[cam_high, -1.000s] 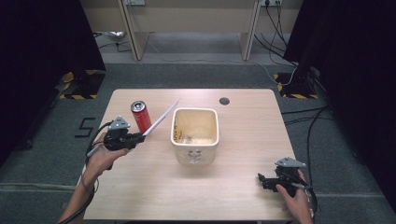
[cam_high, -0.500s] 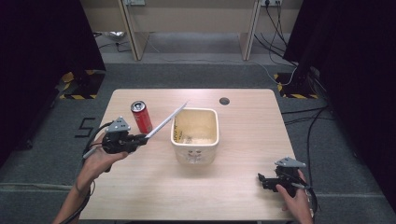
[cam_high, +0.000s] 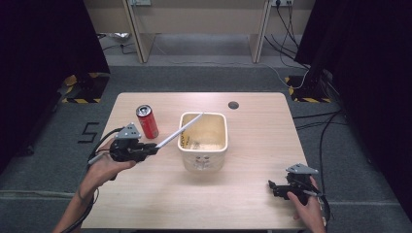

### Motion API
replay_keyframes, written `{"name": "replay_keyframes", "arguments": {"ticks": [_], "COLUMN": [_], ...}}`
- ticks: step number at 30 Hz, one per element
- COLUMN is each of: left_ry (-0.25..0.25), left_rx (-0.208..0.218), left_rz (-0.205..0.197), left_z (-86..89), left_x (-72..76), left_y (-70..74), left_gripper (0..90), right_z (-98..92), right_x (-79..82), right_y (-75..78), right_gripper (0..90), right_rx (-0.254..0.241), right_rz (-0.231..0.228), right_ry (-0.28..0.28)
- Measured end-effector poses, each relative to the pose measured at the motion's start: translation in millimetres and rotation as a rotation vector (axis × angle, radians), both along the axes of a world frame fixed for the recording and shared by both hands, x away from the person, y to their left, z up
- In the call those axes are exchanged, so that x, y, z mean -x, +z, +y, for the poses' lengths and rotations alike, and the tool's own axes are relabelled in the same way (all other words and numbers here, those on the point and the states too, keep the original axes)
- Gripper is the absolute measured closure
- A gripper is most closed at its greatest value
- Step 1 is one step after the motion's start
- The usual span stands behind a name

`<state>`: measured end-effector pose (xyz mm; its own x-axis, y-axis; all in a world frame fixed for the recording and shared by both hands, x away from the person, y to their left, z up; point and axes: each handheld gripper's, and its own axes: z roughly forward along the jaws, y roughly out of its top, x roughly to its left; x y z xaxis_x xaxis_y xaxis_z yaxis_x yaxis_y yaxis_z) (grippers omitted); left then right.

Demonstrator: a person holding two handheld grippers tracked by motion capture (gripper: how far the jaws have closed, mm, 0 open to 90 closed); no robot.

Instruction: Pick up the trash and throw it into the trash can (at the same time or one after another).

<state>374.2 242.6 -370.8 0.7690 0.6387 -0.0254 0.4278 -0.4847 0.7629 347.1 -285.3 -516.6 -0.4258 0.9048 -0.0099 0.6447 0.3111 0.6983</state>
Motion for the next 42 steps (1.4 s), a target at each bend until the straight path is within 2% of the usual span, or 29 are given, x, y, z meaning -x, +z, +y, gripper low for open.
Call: {"name": "replay_keyframes", "arguments": {"ticks": [10, 21, 27, 30, 32, 33, 36, 38, 42], "left_ry": [-0.048, -0.057, -0.061, -0.054, -0.048, -0.040, -0.026, -0.001, 0.011], "left_rx": [-0.042, -0.069, -0.072, -0.040, -0.002, 0.019, 0.041, 0.083, 0.083], "left_rz": [0.015, 0.025, 0.030, 0.018, 0.001, -0.004, -0.020, -0.032, -0.043], "left_z": [-16.7, -33.9, -36.6, -38.9, -40.6, -41.0, -40.8, -39.1, -36.5], "left_x": [-1.7, -12.9, -17.5, -17.9, -18.1, -18.5, -19.2, -19.1, -17.0], "left_y": [5.7, 11.5, 12.4, 13.3, 15.3, 16.6, 19.7, 24.8, 28.1], "left_gripper": [78.5, 78.2, 77.1, 73.9, 66.1, 59.5, 51.7, 46.4, 41.7], "right_z": [-0.1, 0.0, 0.0, 0.0, 0.0, 0.0, 0.0, 0.1, 0.1], "right_x": [0.1, 0.0, 0.0, 0.0, 0.1, 0.0, 0.0, 0.1, 0.1], "right_y": [0.1, -0.1, -0.1, -0.1, -0.1, -0.1, -0.1, -0.1, -0.1], "right_gripper": [0.2, 0.2, 0.2, 0.2, 0.2, 0.2, 0.2, 0.2, 0.2], "right_rx": [0.001, 0.001, 0.001, 0.000, 0.000, 0.000, 0.000, 0.000, 0.000], "right_rz": [0.001, -0.002, -0.001, -0.002, -0.001, -0.002, -0.002, -0.001, -0.001], "right_ry": [0.003, 0.004, 0.006, 0.006, 0.006, 0.006, 0.006, 0.007, 0.009]}}
